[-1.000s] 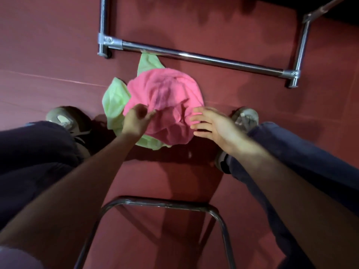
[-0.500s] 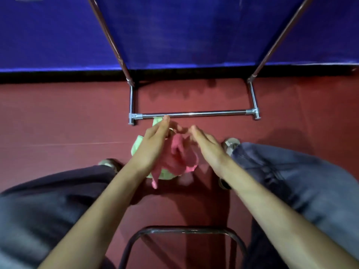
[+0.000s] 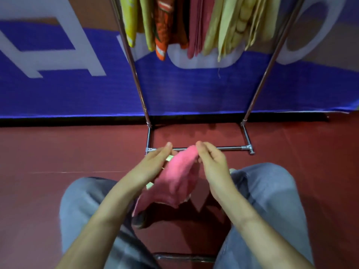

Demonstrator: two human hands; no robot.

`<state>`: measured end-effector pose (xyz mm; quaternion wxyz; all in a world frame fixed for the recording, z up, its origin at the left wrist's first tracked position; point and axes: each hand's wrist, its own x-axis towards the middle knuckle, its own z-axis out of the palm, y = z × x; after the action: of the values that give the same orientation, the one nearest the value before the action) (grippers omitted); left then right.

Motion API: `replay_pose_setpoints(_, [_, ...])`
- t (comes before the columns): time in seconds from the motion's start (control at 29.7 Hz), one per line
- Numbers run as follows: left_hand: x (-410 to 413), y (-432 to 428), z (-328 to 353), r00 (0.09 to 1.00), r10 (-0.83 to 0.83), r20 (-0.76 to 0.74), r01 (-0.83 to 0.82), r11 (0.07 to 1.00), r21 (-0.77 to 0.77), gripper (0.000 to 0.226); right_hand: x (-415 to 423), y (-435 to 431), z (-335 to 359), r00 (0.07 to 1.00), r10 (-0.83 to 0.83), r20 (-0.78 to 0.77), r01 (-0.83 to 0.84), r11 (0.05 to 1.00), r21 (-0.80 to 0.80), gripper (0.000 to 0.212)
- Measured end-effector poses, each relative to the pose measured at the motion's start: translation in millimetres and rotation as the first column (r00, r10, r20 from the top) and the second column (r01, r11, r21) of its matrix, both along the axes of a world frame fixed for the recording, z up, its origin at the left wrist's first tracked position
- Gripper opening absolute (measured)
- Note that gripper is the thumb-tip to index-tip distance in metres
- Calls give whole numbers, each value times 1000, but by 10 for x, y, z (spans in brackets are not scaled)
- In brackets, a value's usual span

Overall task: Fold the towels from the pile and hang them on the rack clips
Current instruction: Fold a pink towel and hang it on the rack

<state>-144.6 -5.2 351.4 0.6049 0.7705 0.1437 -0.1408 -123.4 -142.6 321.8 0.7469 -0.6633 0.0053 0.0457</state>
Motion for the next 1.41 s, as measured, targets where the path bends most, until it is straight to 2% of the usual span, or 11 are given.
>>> replay_pose_setpoints(0.1, [-233, -10, 108, 993, -103, 57, 110, 984, -137, 16, -114, -39, 240, 998, -12, 67, 11, 1000, 22, 36])
replay_pose_setpoints(0.2, [-282, -90, 120, 984, -108, 141, 143, 953, -268, 17, -147, -64, 292, 997, -34, 74, 31, 999, 37, 36])
replay_pose_setpoints(0.3, [-343, -185, 122, 980, -83, 183, 127, 961, -247, 4, -183, -94, 357, 993, -66, 101, 63, 997, 38, 38])
replay_pose_setpoints(0.44, [-428, -269, 140, 955, -6, 297, 91, 957, -275, 16, -205, -233, 503, 983, -63, 173, 70, 997, -36, 39])
replay_pose_setpoints(0.67, [-462, -184, 359, 945, -42, 323, 177, 898, -402, 5, -223, -371, 555, 973, 200, 113, -181, 970, -160, 24])
replay_pose_setpoints(0.84, [-469, -81, 516, 921, -222, 321, 339, 861, -379, 11, -280, -277, 651, 913, 408, 6, -408, 913, 9, 18])
replay_pose_setpoints(0.94, [-468, -16, 553, 915, -268, 302, 369, 859, -355, 36, -327, -245, 634, 880, 466, -88, -452, 881, 141, 20])
replay_pose_setpoints(1.01, [-473, 22, 565, 915, -279, 293, 370, 869, -329, 35, -344, -250, 617, 862, 500, -76, -489, 863, 127, 22])
replay_pose_setpoints(1.11, [-499, 27, 576, 928, -267, 262, 342, 887, -310, 8, -352, -291, 609, 815, 578, -45, -574, 815, 77, 17])
replay_pose_setpoints(1.28, [-500, 17, 543, 931, -280, 236, 338, 903, -264, 7, -310, -390, 593, 786, 618, -31, -617, 786, 43, 8])
replay_pose_setpoints(1.41, [-488, 27, 516, 928, -294, 230, 347, 905, -245, 9, -280, -475, 571, 750, 661, -16, -661, 750, -19, 16])
